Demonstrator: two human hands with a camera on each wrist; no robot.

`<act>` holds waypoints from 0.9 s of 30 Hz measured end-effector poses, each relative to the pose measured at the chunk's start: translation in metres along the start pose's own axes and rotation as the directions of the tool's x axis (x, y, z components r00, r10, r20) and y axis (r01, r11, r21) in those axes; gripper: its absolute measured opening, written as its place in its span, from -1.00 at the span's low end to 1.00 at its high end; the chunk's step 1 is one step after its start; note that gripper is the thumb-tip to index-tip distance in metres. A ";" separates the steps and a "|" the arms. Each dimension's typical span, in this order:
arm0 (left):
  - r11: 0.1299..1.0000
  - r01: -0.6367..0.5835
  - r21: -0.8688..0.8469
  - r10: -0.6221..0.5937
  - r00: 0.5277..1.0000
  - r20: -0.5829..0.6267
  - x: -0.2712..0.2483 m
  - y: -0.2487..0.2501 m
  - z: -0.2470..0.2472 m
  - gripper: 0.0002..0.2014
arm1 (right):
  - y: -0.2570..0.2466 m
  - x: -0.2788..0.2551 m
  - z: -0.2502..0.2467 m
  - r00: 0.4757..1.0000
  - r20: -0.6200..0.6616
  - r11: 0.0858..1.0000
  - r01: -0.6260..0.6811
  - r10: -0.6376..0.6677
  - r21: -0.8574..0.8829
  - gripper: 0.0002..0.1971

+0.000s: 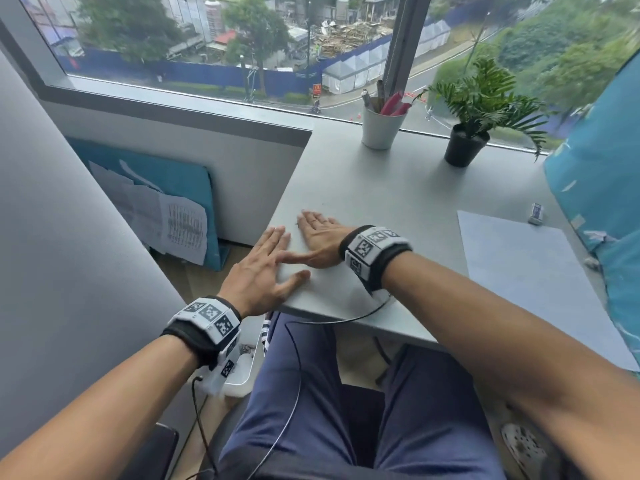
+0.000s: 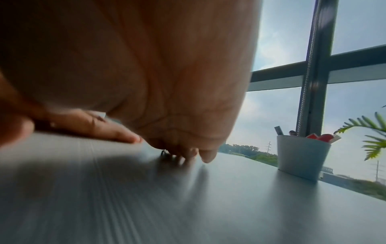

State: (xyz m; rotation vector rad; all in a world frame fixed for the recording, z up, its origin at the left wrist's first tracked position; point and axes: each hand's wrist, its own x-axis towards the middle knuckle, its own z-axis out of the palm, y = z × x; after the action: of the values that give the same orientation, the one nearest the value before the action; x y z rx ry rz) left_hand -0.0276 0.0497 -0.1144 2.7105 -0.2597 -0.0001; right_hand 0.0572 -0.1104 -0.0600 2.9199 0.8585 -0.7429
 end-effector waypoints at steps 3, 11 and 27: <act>1.000 0.008 0.016 -0.008 1.000 0.009 0.000 -0.001 0.001 0.03 | 0.013 -0.008 -0.013 0.998 -0.031 0.998 -0.056 0.058 0.037 0.17; 0.999 0.011 0.048 -0.013 0.999 0.035 -0.001 0.003 -0.002 -0.03 | 0.072 -0.015 -0.028 0.959 0.028 0.959 -0.282 0.281 0.016 0.20; 0.990 -0.078 -0.118 0.100 0.977 0.191 0.011 -0.025 -0.030 -0.06 | 0.045 -0.016 -0.004 0.956 0.005 0.956 -0.292 0.292 -0.022 0.36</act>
State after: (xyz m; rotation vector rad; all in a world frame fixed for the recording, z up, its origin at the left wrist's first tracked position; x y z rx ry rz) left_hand -0.0107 0.0824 -0.0968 2.5882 -0.4262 -0.2497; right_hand 0.0706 -0.1560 -0.0546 2.9267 0.4141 -0.7155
